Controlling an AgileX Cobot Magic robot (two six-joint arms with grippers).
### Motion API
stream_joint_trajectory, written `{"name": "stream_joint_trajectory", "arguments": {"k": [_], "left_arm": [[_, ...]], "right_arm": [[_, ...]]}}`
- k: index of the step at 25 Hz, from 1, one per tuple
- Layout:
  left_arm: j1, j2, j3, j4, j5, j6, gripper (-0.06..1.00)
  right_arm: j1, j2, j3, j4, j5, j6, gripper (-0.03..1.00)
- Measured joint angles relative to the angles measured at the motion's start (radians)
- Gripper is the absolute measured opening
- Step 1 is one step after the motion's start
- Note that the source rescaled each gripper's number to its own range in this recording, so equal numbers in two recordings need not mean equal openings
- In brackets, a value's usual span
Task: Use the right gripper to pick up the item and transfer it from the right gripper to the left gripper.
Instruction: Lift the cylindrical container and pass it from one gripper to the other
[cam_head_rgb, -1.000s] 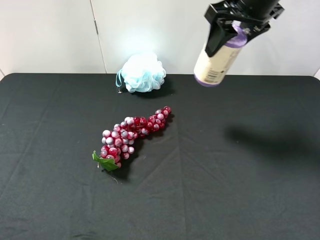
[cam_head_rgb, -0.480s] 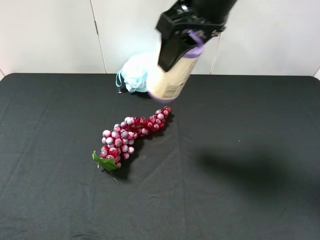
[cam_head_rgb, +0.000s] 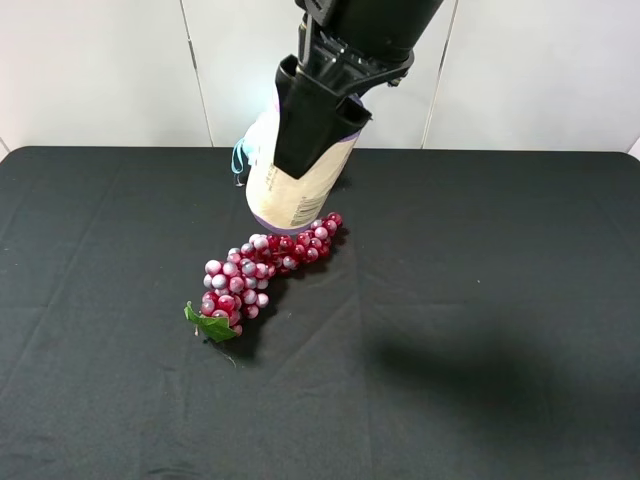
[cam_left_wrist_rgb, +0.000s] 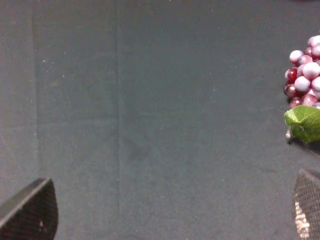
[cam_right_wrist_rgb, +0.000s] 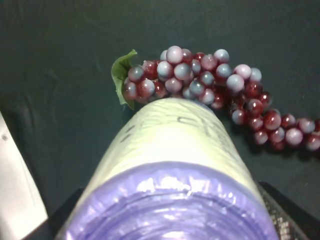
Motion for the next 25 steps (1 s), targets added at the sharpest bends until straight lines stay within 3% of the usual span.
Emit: {"name": "stream_joint_trajectory", "arguments": {"k": [15,21,25], "left_arm": [[0.0,0.0,-0.002,0.0,0.0,0.01,0.82],[0.0,0.093,-0.04,-0.007,0.026,0.08,0.82],[0.0,0.22,-0.067,-0.081,0.02,0.24,0.82]], "right_arm": [[0.0,0.0,0.0,0.056,0.004,-0.281,0.0],[0.0,0.0,0.0,0.061,0.004,-0.309,0.0],[0.0,0.0,0.0,0.088,0.004,-0.302,0.0]]}}
